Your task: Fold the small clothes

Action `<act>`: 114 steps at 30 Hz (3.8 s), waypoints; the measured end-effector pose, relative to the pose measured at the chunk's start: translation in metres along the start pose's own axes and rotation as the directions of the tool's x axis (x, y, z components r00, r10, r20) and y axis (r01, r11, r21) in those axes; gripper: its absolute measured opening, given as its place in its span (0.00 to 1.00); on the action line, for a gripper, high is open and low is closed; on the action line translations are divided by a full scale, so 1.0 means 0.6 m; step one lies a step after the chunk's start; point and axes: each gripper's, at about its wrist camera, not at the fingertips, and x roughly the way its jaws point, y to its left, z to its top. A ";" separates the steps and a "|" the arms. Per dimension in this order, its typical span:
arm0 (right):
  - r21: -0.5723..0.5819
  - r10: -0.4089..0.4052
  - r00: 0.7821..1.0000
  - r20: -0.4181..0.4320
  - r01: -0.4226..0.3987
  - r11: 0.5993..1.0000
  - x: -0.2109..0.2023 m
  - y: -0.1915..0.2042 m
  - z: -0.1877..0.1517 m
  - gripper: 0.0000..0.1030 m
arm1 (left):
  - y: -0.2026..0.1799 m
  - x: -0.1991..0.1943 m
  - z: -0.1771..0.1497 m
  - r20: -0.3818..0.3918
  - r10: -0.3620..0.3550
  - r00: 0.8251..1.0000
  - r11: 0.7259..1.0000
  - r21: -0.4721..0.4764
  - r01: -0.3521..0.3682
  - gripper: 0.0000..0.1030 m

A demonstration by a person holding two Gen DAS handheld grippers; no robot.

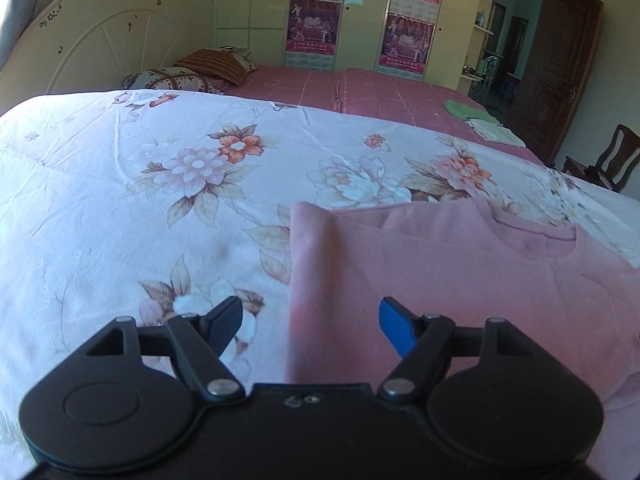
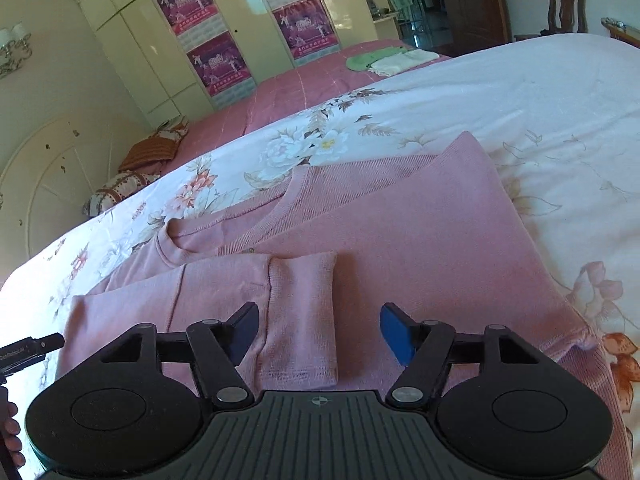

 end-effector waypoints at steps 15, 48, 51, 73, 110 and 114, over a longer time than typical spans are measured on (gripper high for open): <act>-0.266 -0.150 0.988 0.025 0.152 0.952 0.012 0.056 -0.057 0.12 | -0.026 -0.014 -0.087 -0.045 0.012 0.999 0.998 0.056 -0.010 0.75; -0.296 -0.078 0.997 -0.022 0.068 0.953 0.016 0.104 -0.071 0.21 | -0.020 -0.040 -0.115 -0.035 0.012 0.999 0.996 0.088 -0.009 0.86; -0.256 -0.050 0.999 0.006 0.050 0.965 -0.008 0.098 -0.073 0.51 | -0.010 -0.056 -0.119 -0.041 0.016 0.999 0.998 0.067 -0.013 0.78; -0.125 -0.328 0.942 0.069 0.335 0.934 -0.075 -0.111 -0.063 0.58 | -0.018 -0.068 -0.151 -0.013 0.105 0.994 0.991 0.087 -0.103 0.81; -0.385 0.000 0.998 -0.062 -0.024 0.923 -0.151 -0.063 -0.178 0.58 | -0.076 -0.194 -0.247 -0.053 0.189 0.981 0.982 0.035 -0.187 0.77; -0.373 0.028 0.998 -0.058 -0.048 0.927 -0.172 -0.023 -0.207 0.58 | -0.112 -0.215 -0.253 -0.026 0.093 0.995 0.989 0.116 -0.089 0.77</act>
